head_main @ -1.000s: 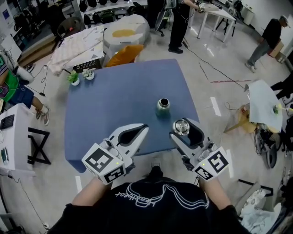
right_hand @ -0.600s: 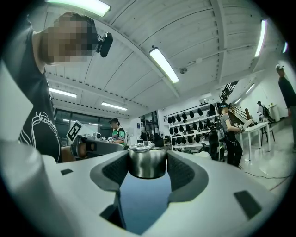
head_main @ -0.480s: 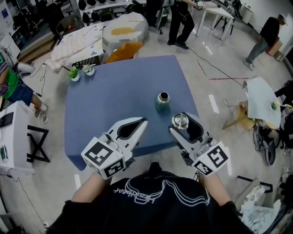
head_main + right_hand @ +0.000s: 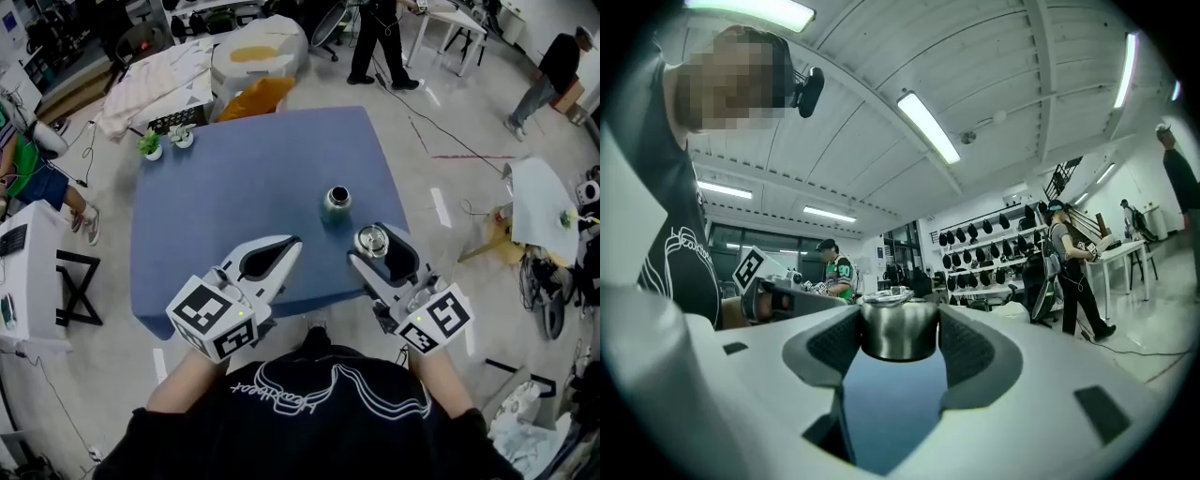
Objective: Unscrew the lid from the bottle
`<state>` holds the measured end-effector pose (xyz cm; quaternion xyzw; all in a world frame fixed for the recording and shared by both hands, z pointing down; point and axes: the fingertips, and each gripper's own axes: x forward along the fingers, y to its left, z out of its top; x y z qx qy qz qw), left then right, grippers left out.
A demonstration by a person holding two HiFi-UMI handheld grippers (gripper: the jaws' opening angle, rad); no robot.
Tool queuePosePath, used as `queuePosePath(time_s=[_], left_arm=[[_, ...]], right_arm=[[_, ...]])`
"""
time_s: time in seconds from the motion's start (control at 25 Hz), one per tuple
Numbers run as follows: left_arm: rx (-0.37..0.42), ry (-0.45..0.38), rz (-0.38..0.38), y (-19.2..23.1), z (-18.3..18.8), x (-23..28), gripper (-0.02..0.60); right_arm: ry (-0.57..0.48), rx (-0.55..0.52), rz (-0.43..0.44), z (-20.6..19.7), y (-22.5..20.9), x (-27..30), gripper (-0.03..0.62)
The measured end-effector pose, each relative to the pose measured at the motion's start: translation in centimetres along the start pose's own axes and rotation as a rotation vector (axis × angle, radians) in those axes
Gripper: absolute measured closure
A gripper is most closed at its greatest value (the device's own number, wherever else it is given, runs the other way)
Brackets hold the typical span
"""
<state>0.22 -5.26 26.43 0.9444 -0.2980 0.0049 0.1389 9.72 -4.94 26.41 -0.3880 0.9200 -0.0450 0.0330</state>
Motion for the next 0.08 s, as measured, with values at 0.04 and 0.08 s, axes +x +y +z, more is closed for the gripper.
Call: queuePosePath(time_s=[0.04,0.08], left_arm=[[-0.003,0.001,0.002,0.17,0.07,0.16,0.577],[-0.006,0.003,0.004,0.34,0.15,0.32,0.577]], right_arm=[[0.002,0.0,0.0,0.02,-0.18,0.16,0.333],[0.003,0.001,0.0,0.04,-0.37,0.31,0.333]])
